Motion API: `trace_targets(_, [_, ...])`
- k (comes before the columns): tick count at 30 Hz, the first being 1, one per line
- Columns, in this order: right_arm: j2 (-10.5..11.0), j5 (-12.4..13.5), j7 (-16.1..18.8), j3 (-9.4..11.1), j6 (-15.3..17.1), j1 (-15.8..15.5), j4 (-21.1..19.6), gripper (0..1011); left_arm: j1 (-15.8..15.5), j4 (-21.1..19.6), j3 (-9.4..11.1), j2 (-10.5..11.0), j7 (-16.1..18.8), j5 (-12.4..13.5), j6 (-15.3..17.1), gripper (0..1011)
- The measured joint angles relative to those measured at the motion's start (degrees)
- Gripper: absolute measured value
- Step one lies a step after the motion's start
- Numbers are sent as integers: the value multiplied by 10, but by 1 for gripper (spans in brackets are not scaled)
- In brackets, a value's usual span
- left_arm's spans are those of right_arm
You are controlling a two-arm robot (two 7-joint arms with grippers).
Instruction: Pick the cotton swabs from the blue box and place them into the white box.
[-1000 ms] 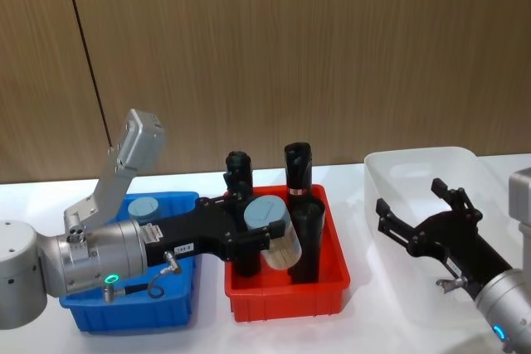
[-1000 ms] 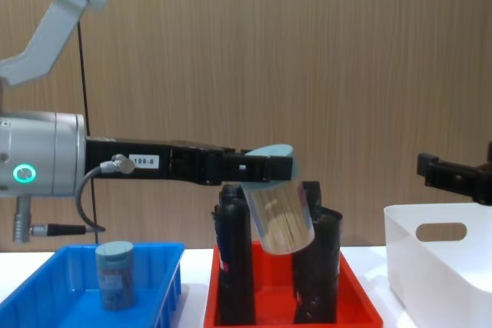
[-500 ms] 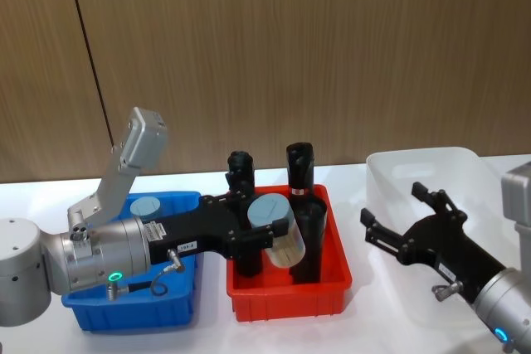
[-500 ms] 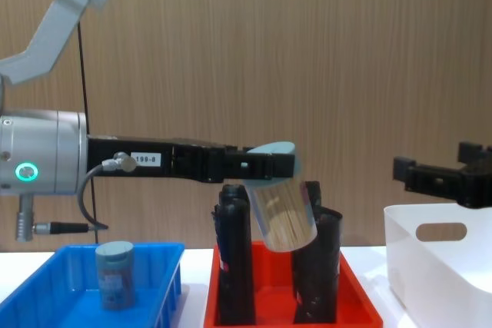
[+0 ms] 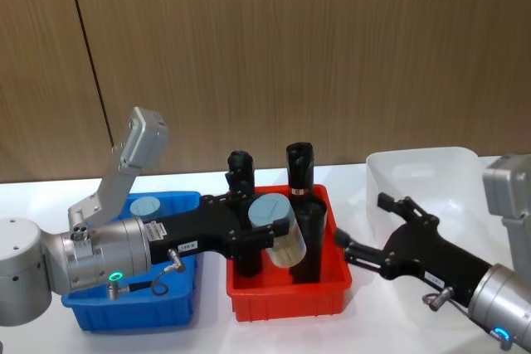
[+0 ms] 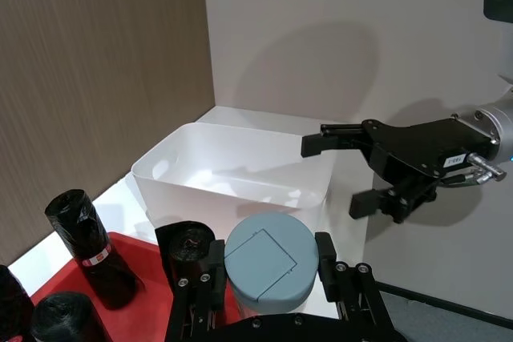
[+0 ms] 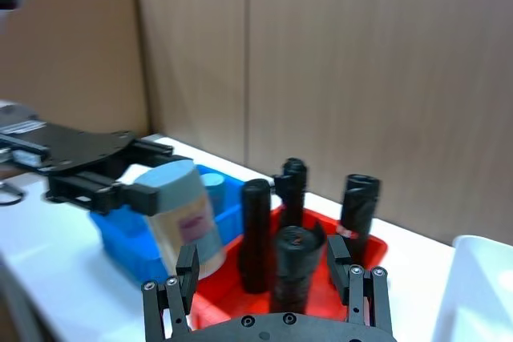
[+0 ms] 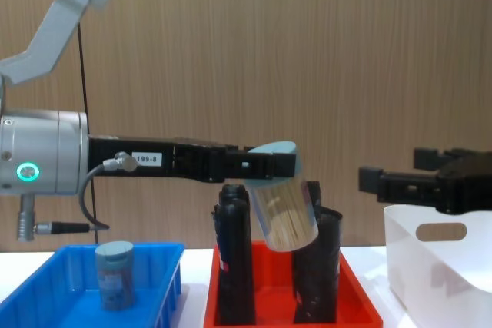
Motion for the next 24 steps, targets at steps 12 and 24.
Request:
trace_targets(12, [1, -6, 100, -10, 50, 39, 15, 1002, 0, 0, 0, 0, 0, 0, 0, 670])
trace_targets(24, [-16, -17, 146, -23, 80, 81, 53, 1002, 0, 0, 0, 0, 0, 0, 0, 670])
